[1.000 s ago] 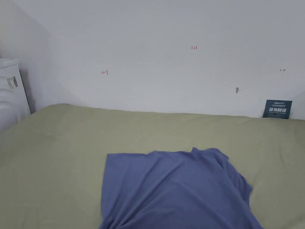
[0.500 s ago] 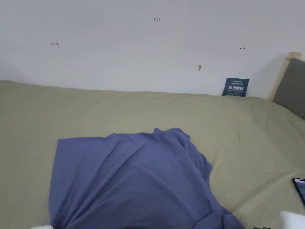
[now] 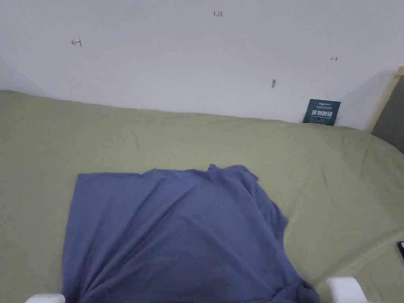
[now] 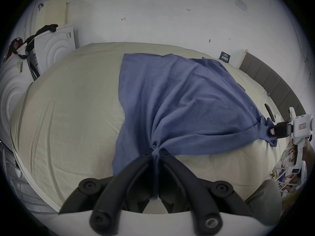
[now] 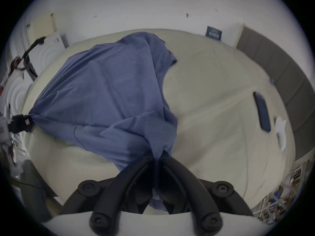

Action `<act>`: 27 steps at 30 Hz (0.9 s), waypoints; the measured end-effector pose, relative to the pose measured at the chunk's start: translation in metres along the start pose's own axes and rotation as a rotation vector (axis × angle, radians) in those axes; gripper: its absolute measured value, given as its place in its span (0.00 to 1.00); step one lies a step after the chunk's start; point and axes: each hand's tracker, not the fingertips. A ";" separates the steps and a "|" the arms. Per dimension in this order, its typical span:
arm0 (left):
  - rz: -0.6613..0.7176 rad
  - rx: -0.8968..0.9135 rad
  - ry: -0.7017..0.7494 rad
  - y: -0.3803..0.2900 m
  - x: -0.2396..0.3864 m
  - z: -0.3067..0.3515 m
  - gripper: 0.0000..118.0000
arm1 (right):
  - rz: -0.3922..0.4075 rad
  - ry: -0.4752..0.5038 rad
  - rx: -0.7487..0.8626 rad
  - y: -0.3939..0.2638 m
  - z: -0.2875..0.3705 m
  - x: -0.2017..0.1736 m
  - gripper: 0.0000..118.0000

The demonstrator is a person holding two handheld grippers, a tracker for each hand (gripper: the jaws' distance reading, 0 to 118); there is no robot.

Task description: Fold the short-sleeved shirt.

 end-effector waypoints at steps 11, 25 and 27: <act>-0.066 0.018 -0.020 0.019 -0.004 0.012 0.02 | -0.080 0.065 0.242 0.024 0.051 -0.001 0.05; -0.257 -0.018 -0.137 0.151 -0.046 -0.035 0.02 | 0.061 0.074 0.246 0.167 -0.035 0.014 0.05; -0.291 -0.049 -0.144 0.166 -0.047 -0.053 0.03 | 0.073 0.079 0.215 0.180 -0.057 0.015 0.05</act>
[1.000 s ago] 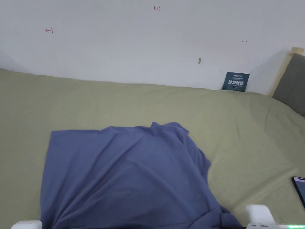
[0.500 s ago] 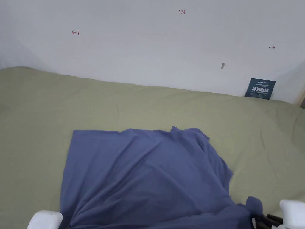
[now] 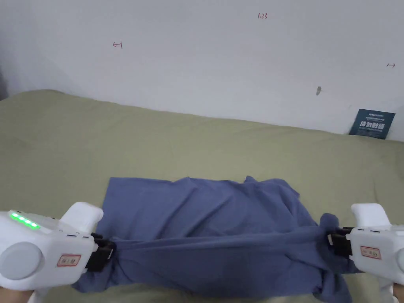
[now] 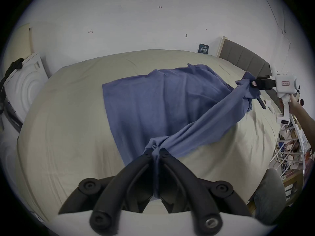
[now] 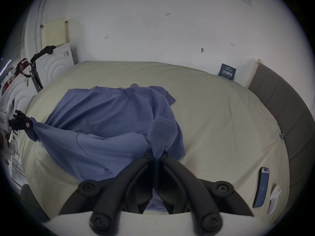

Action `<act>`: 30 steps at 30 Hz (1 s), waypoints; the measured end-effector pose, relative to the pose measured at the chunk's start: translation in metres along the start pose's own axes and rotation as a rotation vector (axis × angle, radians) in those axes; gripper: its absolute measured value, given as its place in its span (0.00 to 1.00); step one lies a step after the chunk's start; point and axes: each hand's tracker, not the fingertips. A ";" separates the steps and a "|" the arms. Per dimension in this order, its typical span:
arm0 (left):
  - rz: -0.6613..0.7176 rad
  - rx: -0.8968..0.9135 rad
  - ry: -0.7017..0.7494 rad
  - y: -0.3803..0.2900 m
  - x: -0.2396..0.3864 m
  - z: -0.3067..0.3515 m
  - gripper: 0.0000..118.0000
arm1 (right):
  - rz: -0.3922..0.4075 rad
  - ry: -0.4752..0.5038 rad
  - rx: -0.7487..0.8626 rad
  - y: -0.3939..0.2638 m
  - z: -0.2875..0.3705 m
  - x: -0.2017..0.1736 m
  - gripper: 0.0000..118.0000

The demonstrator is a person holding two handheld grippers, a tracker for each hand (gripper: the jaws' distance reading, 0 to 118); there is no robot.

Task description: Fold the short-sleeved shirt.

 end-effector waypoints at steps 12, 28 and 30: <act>0.336 0.257 0.022 0.000 -0.026 0.015 0.93 | -0.235 0.083 0.164 0.001 0.022 0.002 0.74; 0.334 0.435 0.318 -0.113 0.104 0.124 0.00 | -0.205 -0.023 0.224 -0.109 0.162 -0.119 0.01; 0.342 0.390 0.274 -0.128 0.110 0.119 0.00 | -0.232 0.011 0.170 -0.127 0.162 -0.123 0.01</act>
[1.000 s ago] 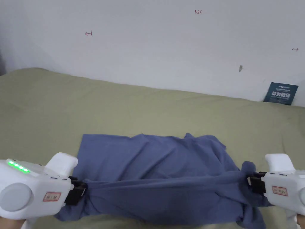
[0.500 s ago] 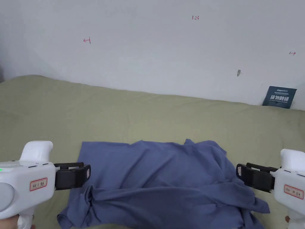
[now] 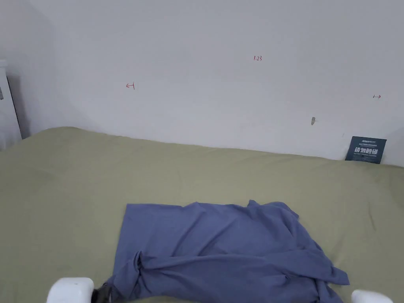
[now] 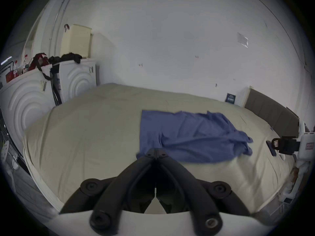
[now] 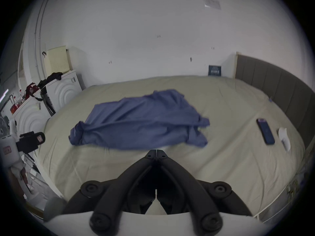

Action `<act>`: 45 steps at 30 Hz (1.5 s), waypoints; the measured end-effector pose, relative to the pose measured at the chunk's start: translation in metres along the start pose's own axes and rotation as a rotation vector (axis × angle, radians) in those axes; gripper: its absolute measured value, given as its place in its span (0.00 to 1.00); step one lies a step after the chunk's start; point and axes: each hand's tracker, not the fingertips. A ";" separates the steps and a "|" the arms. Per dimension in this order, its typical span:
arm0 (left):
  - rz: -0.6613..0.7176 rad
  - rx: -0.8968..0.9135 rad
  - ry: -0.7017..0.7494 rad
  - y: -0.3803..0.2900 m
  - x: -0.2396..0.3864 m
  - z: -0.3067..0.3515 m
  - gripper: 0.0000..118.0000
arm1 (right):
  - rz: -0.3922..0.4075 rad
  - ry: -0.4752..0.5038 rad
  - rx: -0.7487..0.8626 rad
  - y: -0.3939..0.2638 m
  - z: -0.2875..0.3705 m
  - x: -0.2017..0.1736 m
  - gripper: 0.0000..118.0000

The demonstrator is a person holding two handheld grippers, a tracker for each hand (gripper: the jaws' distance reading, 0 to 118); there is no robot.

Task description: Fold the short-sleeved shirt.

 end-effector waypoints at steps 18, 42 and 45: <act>0.226 -0.262 0.068 -0.007 0.001 -0.173 0.15 | -0.107 -0.063 -0.027 0.009 -0.060 0.059 0.01; 0.025 -0.285 0.001 0.016 -0.006 -0.213 0.10 | 0.066 -0.134 -0.254 0.034 -0.199 0.071 0.11; 0.008 -0.303 0.021 0.020 -0.006 -0.214 0.10 | 0.013 -0.108 -0.200 0.037 -0.191 0.076 0.11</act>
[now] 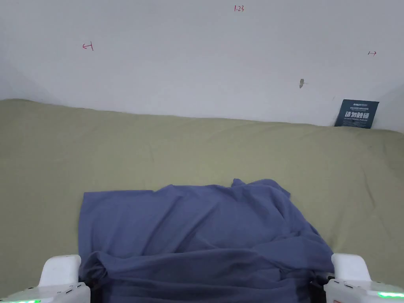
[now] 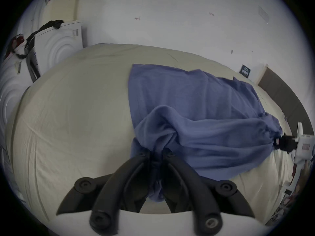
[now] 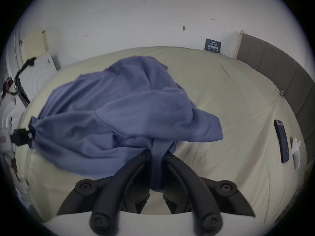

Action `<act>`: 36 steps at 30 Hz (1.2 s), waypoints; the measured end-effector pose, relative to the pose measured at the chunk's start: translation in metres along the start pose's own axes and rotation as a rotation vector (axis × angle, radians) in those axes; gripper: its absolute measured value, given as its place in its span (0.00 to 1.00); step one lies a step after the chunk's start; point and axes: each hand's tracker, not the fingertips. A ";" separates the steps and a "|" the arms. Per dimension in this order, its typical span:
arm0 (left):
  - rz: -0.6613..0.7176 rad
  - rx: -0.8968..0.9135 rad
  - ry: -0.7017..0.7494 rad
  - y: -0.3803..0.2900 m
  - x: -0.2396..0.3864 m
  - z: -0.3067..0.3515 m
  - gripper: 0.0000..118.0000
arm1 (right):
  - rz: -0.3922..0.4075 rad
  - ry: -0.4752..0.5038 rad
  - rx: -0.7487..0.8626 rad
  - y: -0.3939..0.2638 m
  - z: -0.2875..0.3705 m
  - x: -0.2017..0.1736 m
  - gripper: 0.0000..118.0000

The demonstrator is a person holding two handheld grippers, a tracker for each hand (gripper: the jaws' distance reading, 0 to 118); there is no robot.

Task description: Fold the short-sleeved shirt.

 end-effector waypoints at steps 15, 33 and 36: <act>0.030 -0.038 -0.170 0.019 -0.047 0.081 0.10 | -0.018 0.088 0.058 0.002 0.095 0.010 0.11; -0.058 -0.312 -0.150 -0.062 -0.081 0.160 0.10 | -0.015 0.038 -0.237 -0.102 0.184 -0.002 0.11; -0.026 -0.359 -0.155 -0.079 -0.087 0.150 0.10 | -0.005 0.022 -0.268 -0.111 0.177 -0.003 0.11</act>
